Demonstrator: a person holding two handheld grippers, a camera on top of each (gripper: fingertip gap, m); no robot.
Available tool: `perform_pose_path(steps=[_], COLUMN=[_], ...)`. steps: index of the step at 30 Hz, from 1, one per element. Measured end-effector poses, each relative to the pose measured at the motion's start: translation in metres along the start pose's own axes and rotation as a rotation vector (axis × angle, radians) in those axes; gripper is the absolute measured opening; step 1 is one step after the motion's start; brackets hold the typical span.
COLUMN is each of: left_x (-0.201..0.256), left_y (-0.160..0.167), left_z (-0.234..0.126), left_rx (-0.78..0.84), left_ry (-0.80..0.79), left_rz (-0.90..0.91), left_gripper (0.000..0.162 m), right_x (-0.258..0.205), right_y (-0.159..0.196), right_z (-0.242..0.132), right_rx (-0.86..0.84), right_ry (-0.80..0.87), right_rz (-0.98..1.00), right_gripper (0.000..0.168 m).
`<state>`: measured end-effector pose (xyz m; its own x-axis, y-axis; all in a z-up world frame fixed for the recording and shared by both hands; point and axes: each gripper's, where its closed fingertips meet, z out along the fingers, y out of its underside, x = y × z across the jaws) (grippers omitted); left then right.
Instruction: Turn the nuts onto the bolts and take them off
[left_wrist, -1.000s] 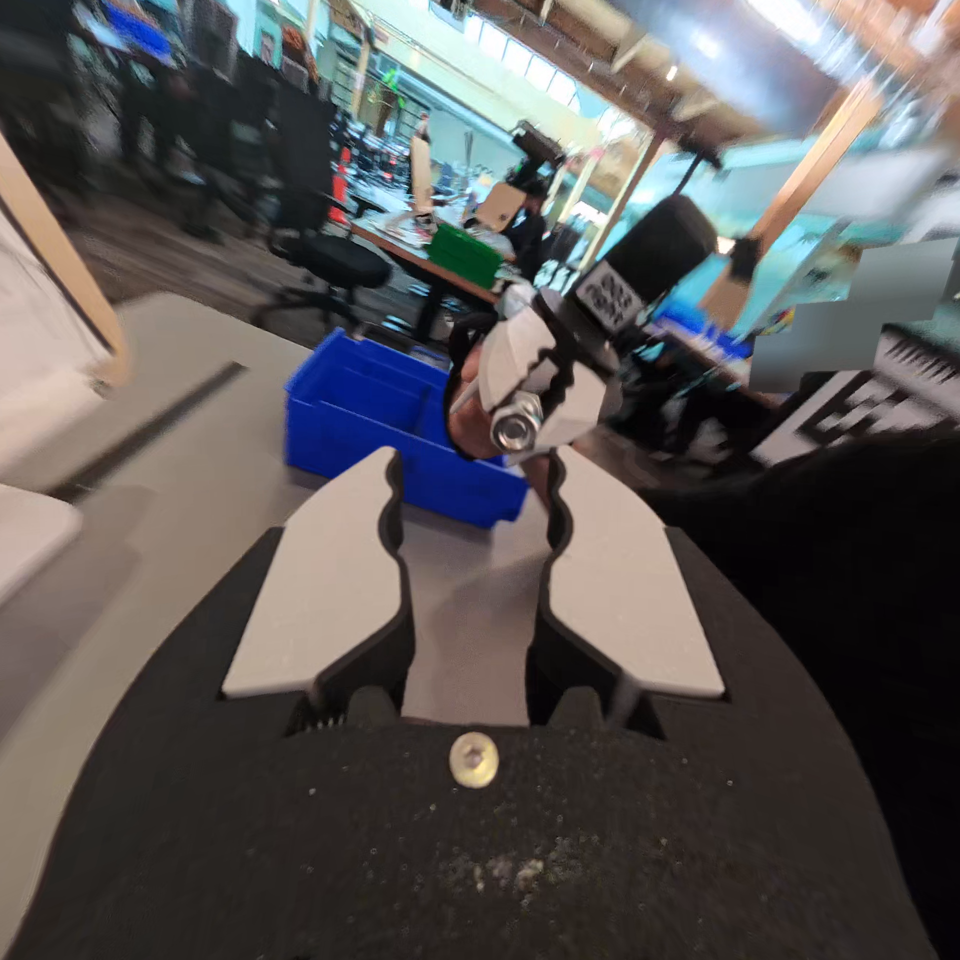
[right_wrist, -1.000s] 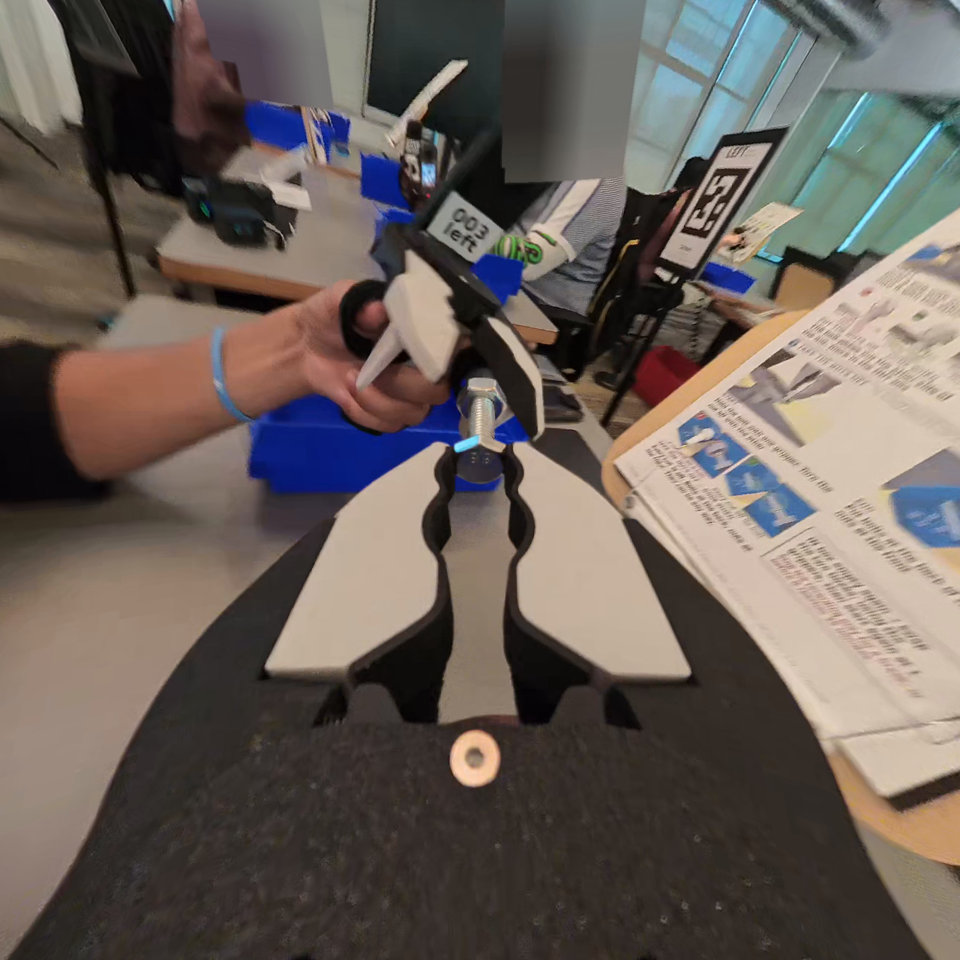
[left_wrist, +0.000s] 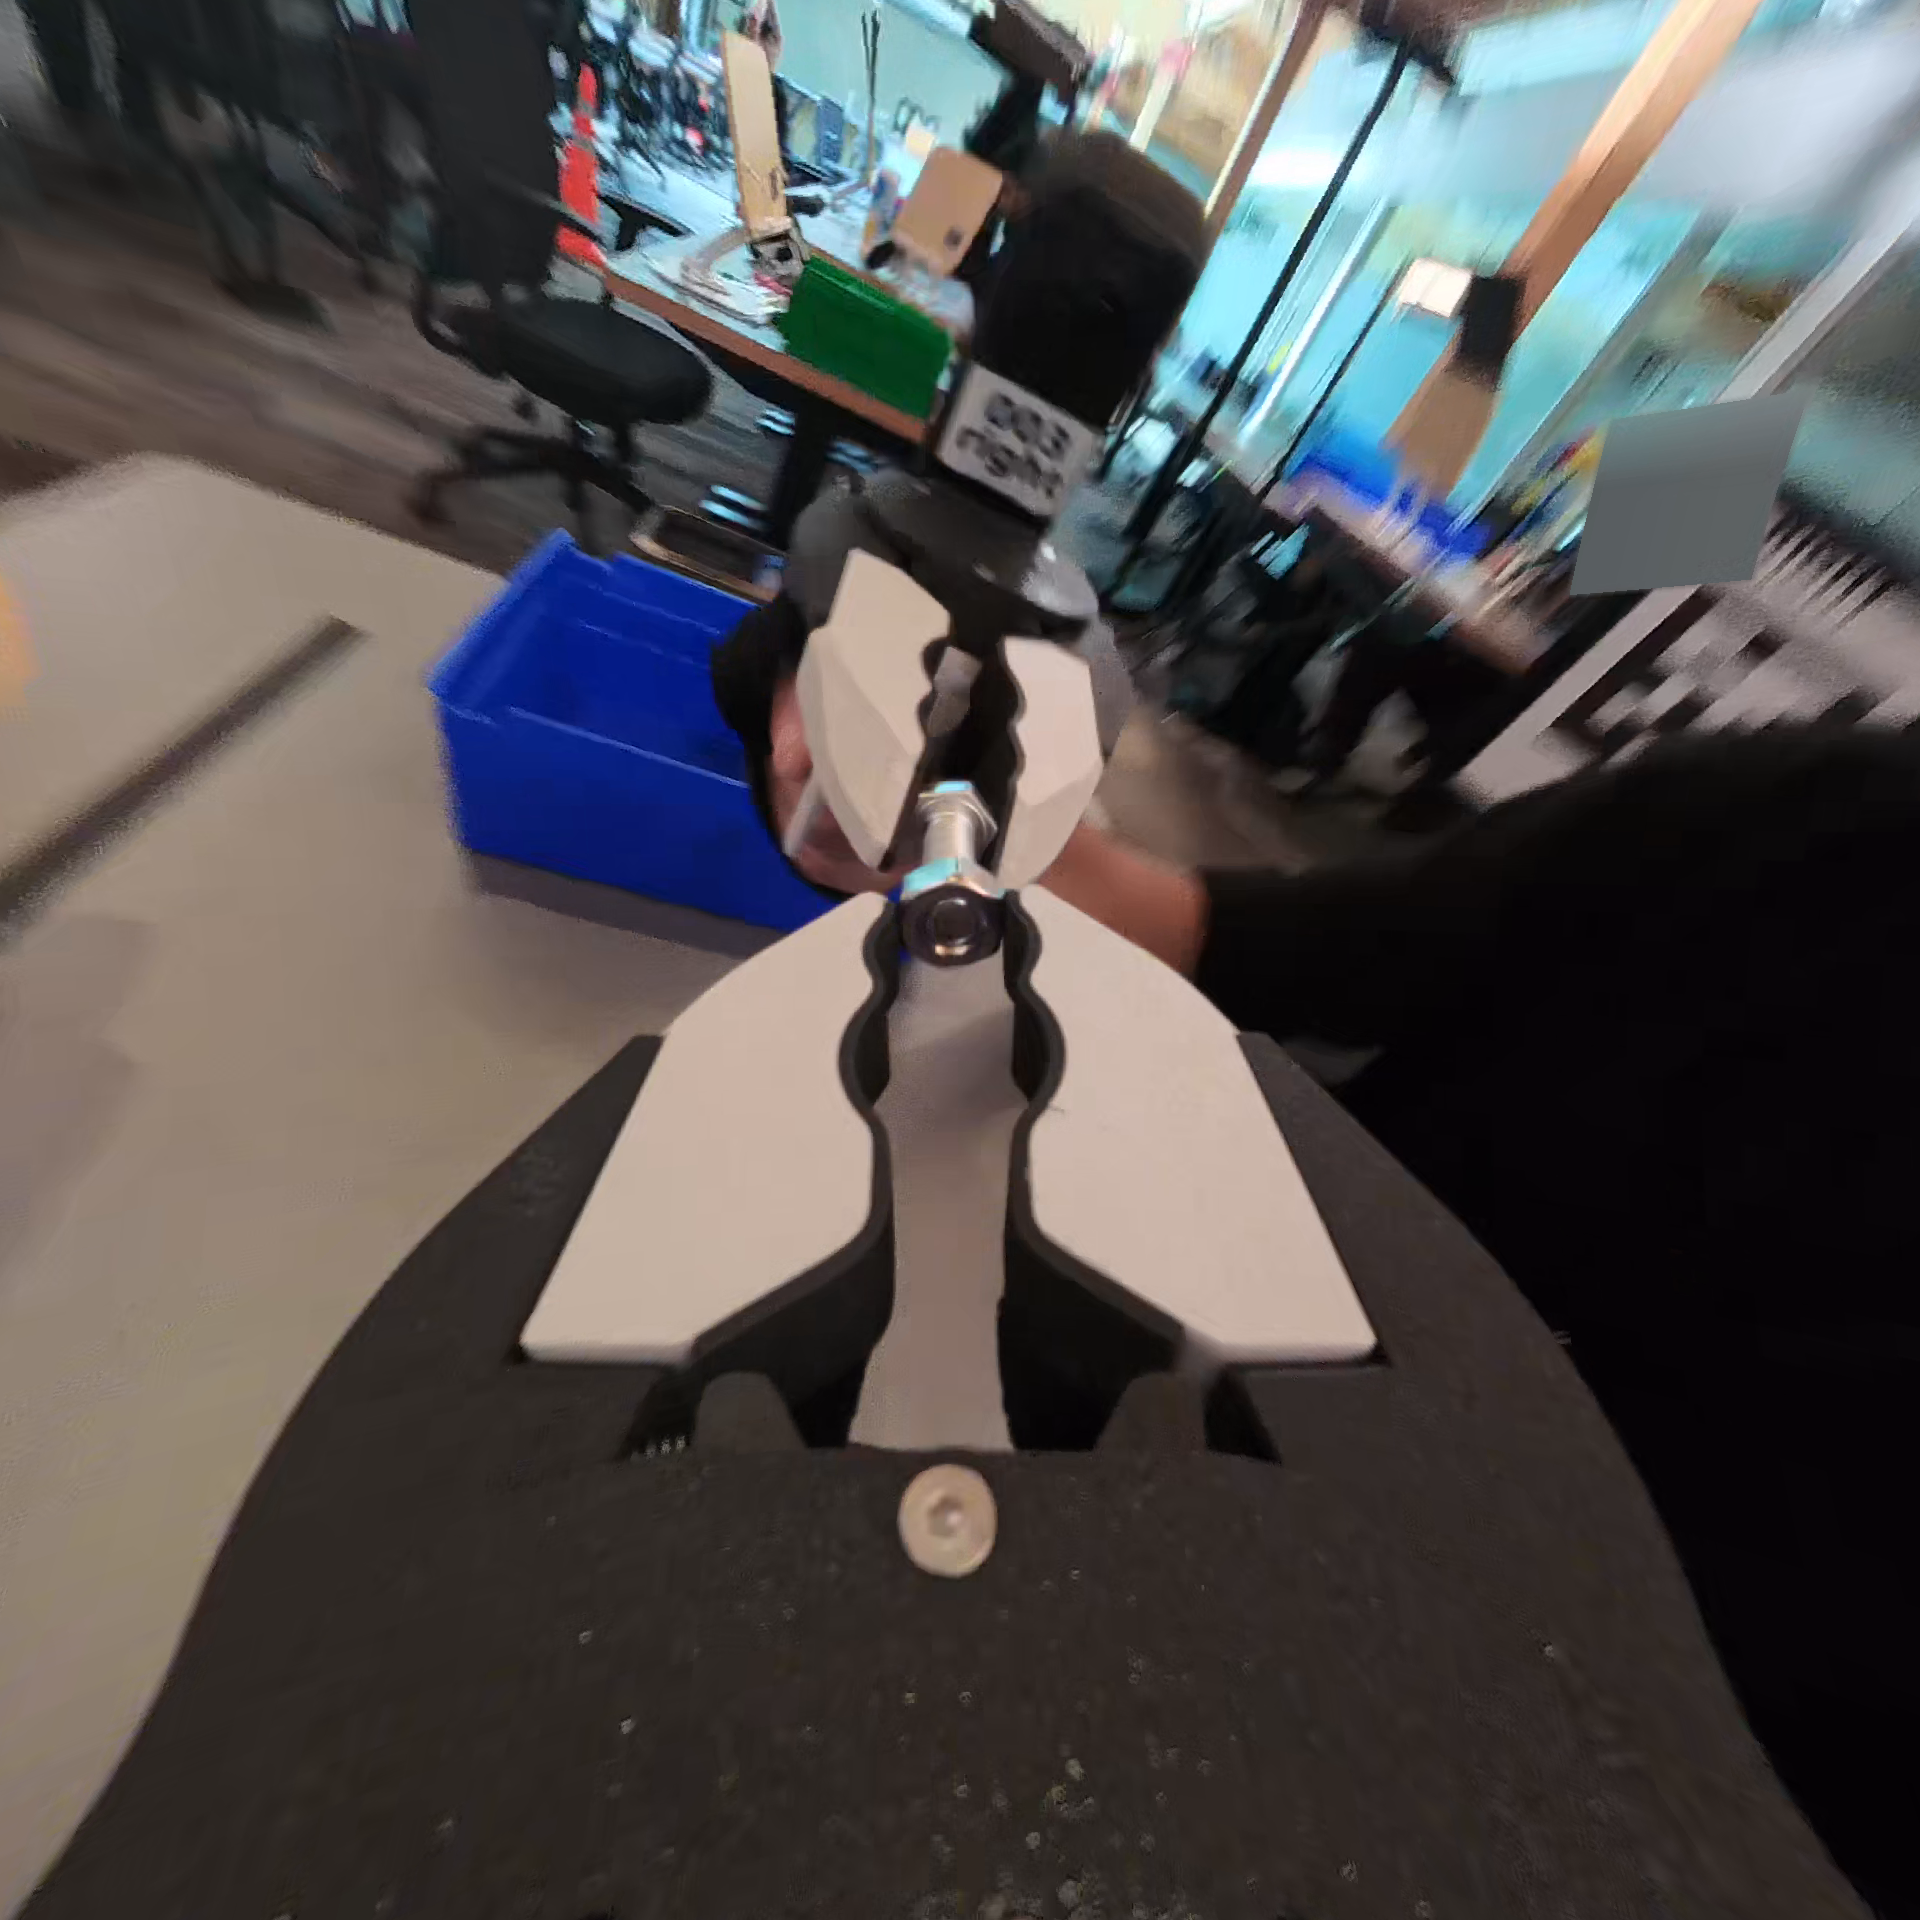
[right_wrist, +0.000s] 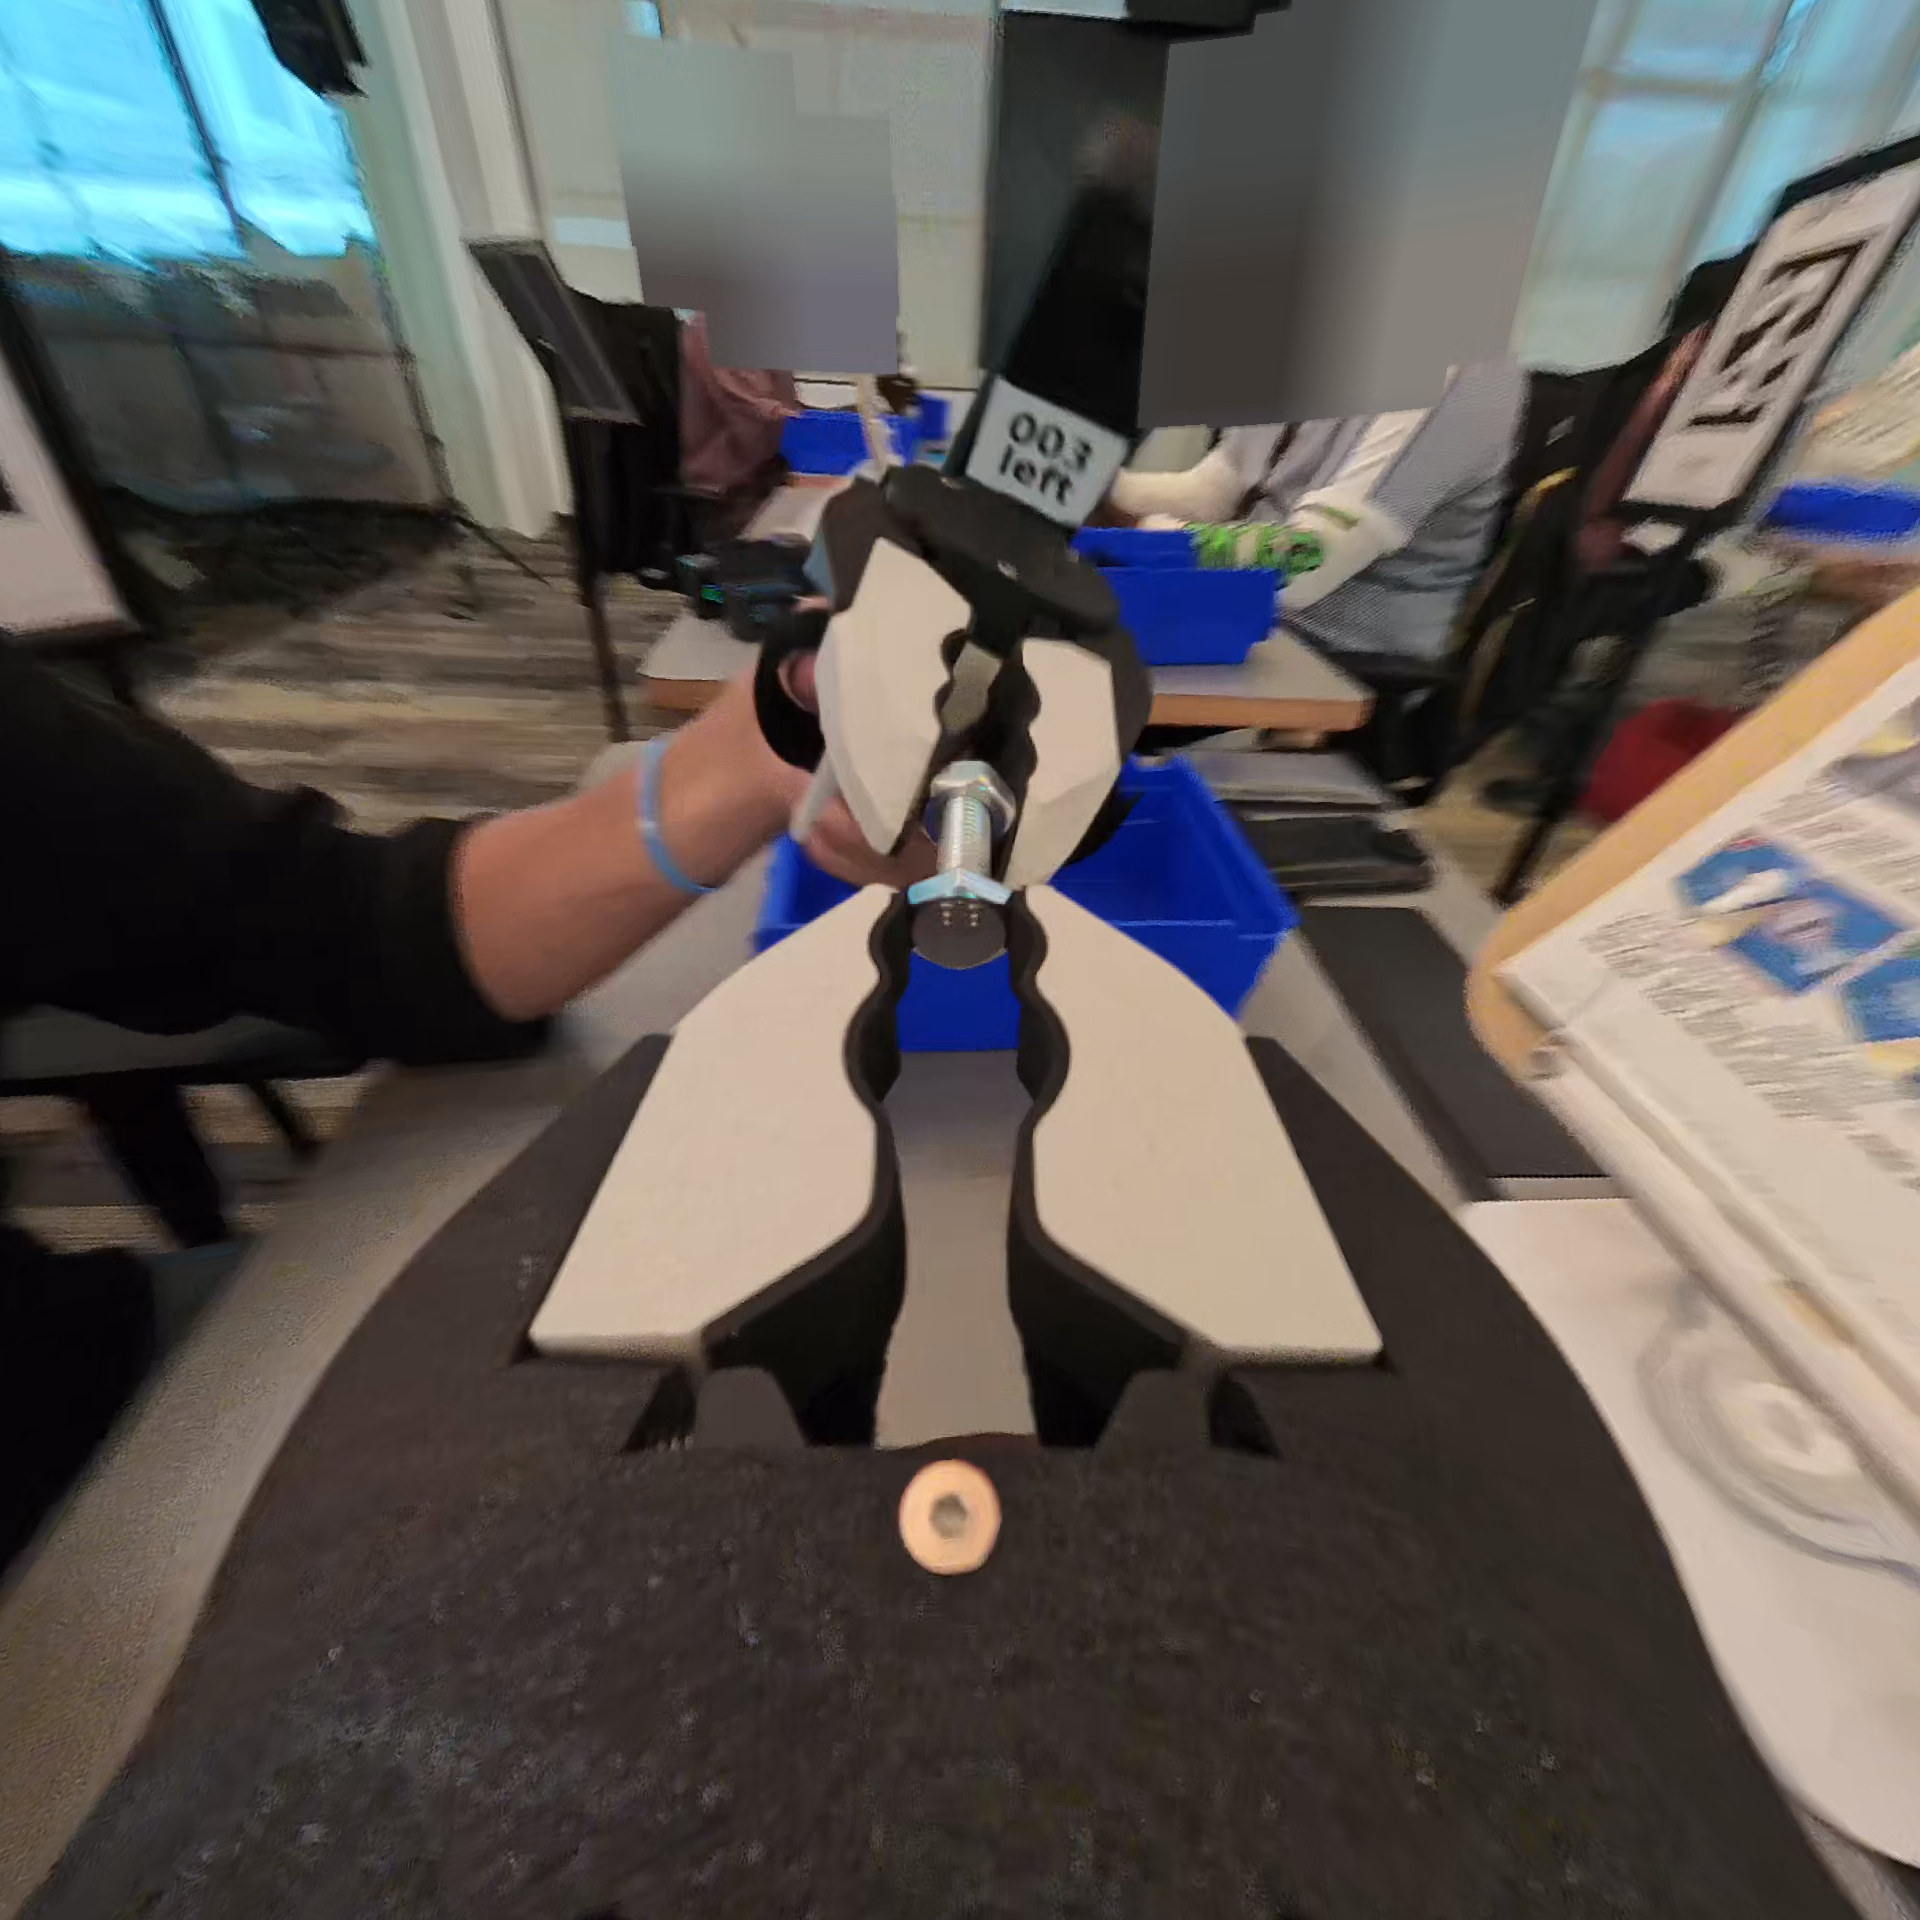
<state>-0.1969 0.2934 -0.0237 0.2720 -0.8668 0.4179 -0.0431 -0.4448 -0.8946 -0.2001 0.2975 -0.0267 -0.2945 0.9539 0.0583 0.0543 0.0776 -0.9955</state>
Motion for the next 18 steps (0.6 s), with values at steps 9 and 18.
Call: perform_pose_path(steps=[9, 18], left_x=[-0.001, -0.011], left_y=[-0.005, 0.019], left_z=[0.007, 0.006], left_rx=[0.06, -0.123], left_ry=[0.157, -0.21], left_rz=[-0.156, 0.399], left_gripper=[0.052, 0.049], right_x=[0.016, 0.002], right_y=[-0.004, 0.002], right_z=[-0.011, -0.004], right_rx=[0.014, 0.023], right_ry=[0.086, -0.107], right_rz=[0.0, 0.207], right_gripper=[0.017, 0.018])
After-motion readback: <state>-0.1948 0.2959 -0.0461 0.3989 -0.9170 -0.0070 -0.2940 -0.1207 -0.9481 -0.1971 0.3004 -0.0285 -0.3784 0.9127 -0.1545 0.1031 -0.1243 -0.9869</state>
